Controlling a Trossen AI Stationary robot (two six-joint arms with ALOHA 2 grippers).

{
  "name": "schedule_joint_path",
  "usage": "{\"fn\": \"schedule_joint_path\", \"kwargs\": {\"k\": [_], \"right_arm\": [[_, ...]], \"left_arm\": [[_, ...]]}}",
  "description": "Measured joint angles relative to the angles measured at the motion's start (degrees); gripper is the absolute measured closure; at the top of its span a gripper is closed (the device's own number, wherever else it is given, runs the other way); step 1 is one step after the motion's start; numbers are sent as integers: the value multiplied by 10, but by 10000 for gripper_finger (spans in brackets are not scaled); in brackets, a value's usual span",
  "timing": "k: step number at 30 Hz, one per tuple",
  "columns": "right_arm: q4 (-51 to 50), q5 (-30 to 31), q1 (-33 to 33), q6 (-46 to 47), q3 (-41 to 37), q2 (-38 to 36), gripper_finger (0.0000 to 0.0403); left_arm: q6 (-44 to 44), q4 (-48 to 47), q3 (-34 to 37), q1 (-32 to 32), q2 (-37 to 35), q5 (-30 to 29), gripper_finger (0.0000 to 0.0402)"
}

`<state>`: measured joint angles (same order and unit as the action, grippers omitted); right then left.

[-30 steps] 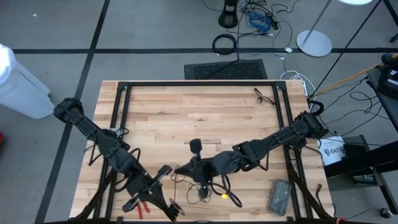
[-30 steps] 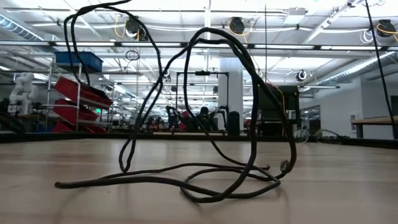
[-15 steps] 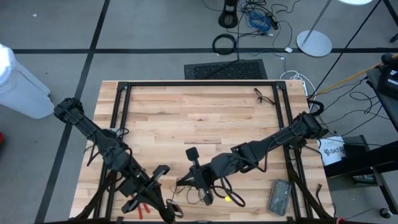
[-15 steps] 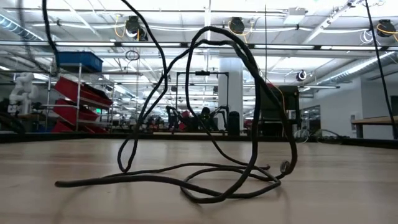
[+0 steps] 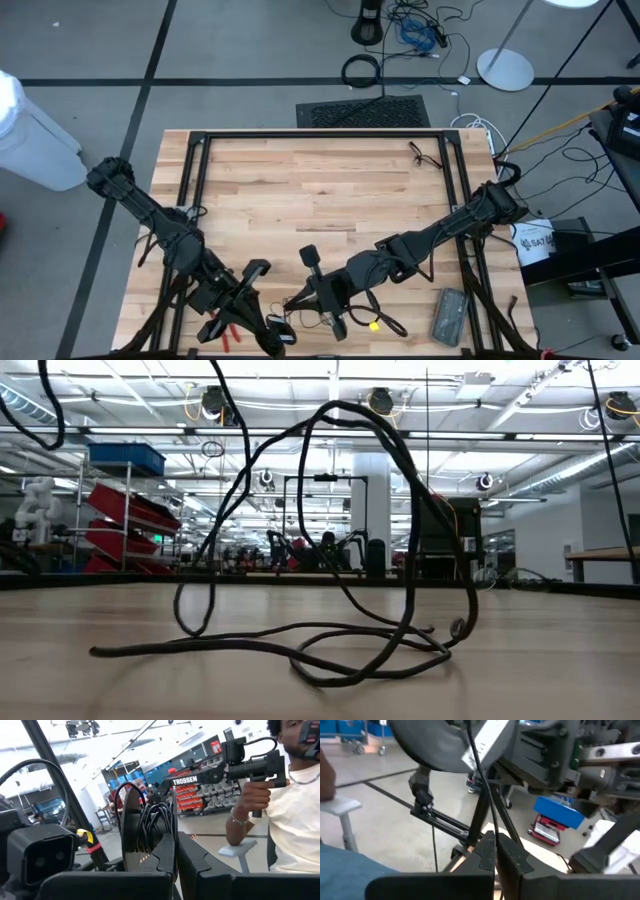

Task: Coil cords
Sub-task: Coil the black wire onto the black spool

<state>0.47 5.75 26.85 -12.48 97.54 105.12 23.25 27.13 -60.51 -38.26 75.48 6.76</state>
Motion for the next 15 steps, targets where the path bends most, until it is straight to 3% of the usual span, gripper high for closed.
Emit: {"fn": "schedule_joint_path", "kwargs": {"k": [9,15], "right_arm": [[79,-3,-19,-7,0,8,403],[82,-44,-33,11,0,24,403]], "left_arm": [[-4,48,0,4,36,-1,393],[-23,82,-7,14,63,3,393]]}}
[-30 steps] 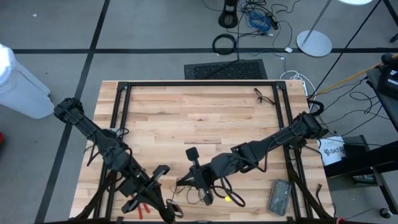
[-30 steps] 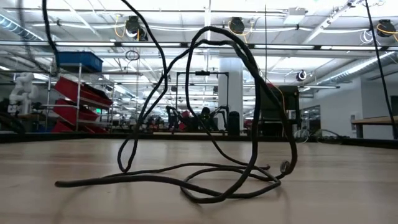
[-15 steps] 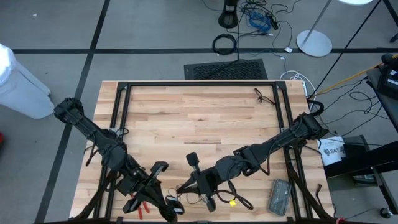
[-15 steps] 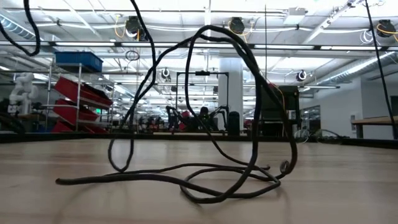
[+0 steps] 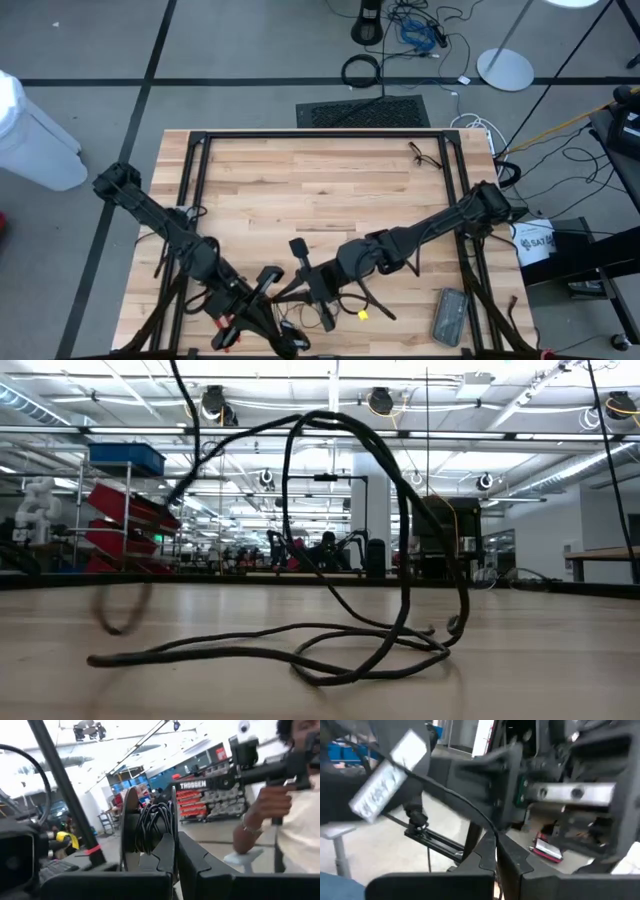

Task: Coil cords
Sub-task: Coil the black wire onto the black spool

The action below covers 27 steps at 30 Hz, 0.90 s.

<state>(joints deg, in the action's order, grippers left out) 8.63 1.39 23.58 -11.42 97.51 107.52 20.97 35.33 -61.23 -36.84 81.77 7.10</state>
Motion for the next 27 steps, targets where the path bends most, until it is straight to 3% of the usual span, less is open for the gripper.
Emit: {"fn": "schedule_joint_path", "kwargs": {"k": [7,10,16,19,27], "right_arm": [[-41,-1,5,1,0,-4,403],[-73,7,11,6,0,-13,403],[-312,129,29,65,0,-57,384],[-384,183,39,102,0,-81,370],[-340,195,77,49,1,-77,342]], "left_arm": [[-32,-42,-21,-14,-7,2,393],[-31,-76,-30,-27,-16,-26,393],[-46,-134,-31,-57,-44,-129,393],[-75,-155,-32,-65,-56,-170,393],[-106,-184,-32,-68,-65,-215,393]]}}
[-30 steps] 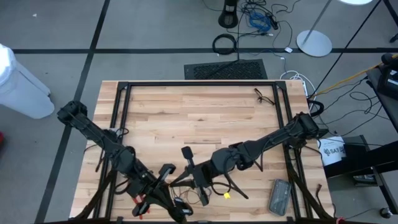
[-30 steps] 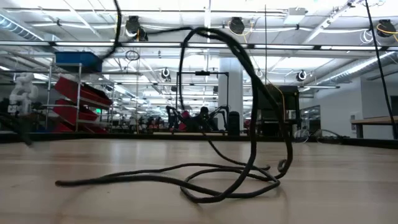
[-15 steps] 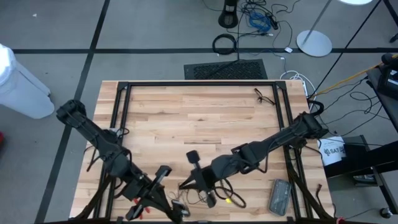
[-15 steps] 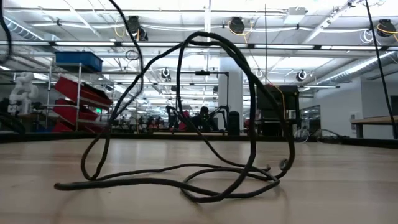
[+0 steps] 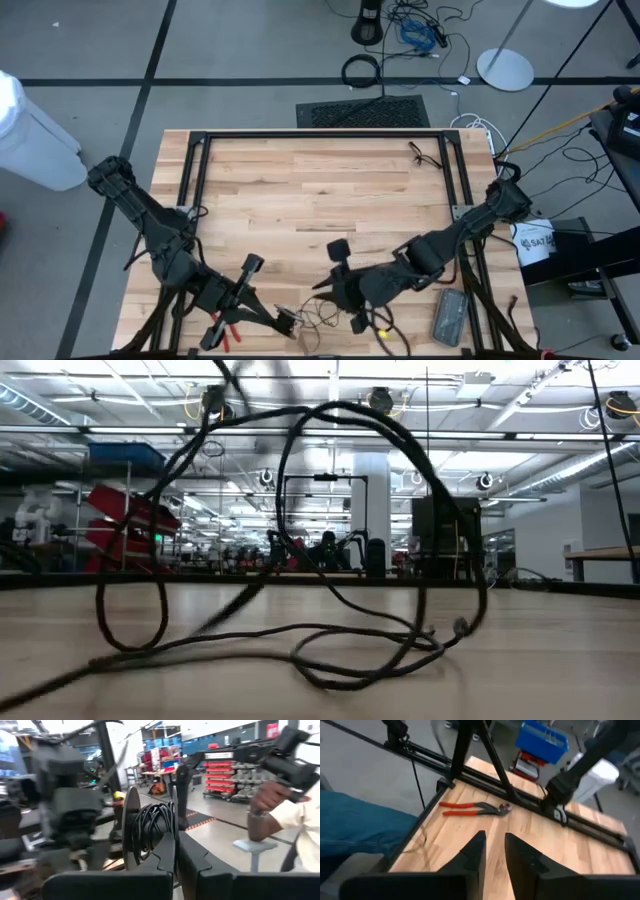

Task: Coil cords
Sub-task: Coil the black wire onto the black spool

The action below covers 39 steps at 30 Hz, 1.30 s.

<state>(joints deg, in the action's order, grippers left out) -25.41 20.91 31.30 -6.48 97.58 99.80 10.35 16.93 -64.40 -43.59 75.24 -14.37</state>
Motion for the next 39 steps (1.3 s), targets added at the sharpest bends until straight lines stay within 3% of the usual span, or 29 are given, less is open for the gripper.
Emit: {"fn": "schedule_joint_path", "kwargs": {"k": [12,25,35,39], "right_arm": [[122,2,-19,-59,-2,70,323],[327,-3,-19,-121,0,140,325],[350,-14,-19,-123,-1,149,327],[351,-16,-19,-111,-1,148,355]], "left_arm": [[-10,-54,0,-18,-35,-63,393],[-10,-87,0,-49,-50,-112,393],[5,-89,0,-65,-52,-126,393],[6,-89,0,-71,-52,-138,393]]}}
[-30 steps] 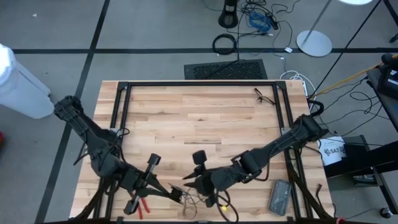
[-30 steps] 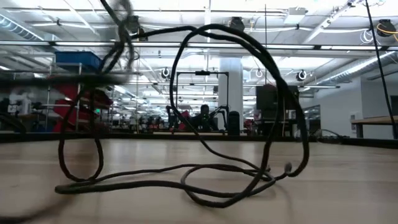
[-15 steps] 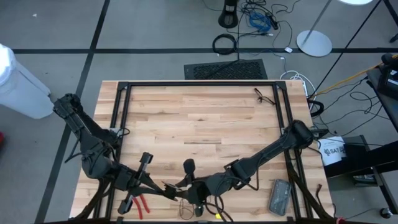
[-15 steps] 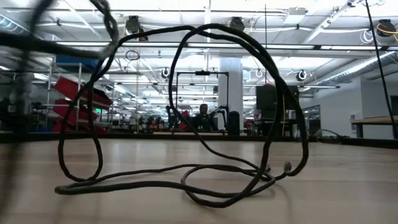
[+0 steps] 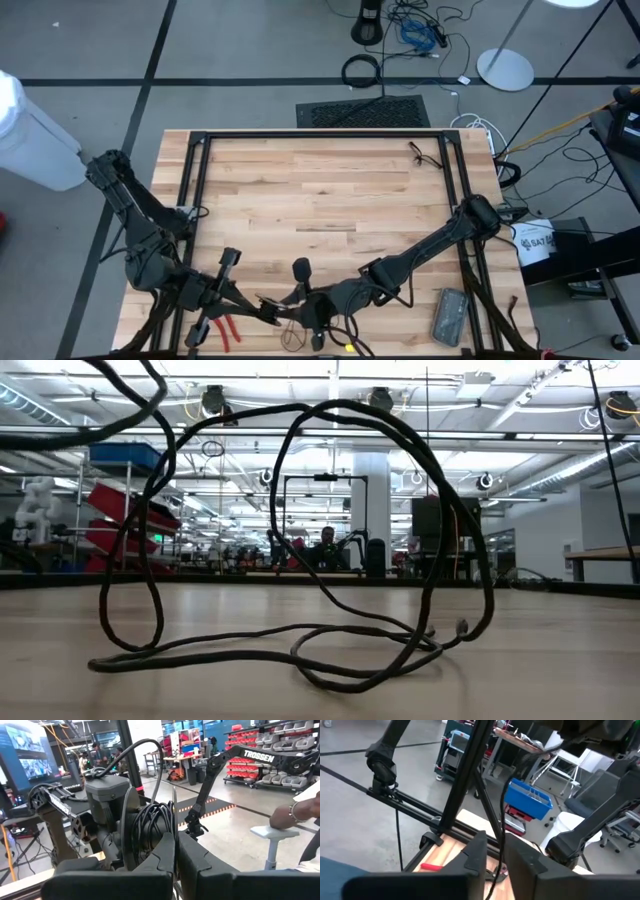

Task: Coil cords
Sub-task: Coil the black wire onto the black spool

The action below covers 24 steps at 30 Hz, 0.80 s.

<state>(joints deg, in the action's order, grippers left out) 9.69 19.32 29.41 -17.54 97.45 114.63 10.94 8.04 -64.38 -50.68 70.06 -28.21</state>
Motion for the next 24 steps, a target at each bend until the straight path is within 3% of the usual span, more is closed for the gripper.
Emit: {"fn": "schedule_joint_path", "kwargs": {"k": [4,13,24], "right_arm": [[3,-2,0,2,0,0,396],[-9,2,1,6,0,-3,401],[-191,-46,19,92,1,-91,403]], "left_arm": [[4,1,0,-1,0,-4,393],[3,-1,0,-1,0,-5,393],[-19,-54,0,-10,0,-6,393]]}}
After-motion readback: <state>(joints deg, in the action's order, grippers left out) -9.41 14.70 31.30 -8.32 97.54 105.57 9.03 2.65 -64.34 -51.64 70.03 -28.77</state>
